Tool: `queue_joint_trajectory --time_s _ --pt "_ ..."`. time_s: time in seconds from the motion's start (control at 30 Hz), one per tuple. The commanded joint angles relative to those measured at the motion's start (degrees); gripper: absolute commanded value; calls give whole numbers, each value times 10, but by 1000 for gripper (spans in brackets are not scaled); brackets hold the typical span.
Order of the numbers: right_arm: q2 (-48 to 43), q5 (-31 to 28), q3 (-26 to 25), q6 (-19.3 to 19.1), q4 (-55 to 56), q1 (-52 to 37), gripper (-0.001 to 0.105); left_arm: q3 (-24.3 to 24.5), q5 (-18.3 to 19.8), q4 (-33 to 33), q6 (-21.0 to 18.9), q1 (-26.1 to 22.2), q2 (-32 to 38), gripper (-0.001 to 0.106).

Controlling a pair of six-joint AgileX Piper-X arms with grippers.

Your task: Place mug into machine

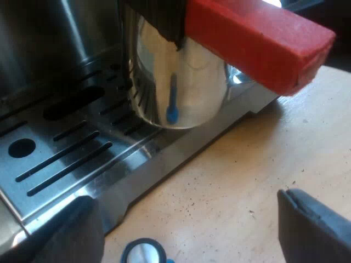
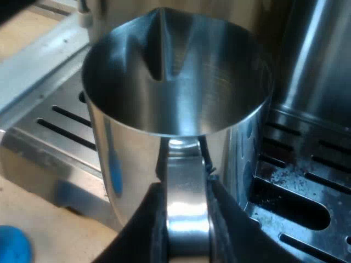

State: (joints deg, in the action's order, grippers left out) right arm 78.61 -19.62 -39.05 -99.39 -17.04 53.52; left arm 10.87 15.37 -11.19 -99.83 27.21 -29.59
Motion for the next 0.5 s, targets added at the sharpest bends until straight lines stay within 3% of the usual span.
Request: queue_joint_trajectory --time_s 0.03,0.5 --pt "9 -8 -13 -2 -17 -6 0 3 -3 10 -2 1 0 69" --pt "44 -20 -24 -2 -24 -7 0 3 -3 10 -2 1 0 69"
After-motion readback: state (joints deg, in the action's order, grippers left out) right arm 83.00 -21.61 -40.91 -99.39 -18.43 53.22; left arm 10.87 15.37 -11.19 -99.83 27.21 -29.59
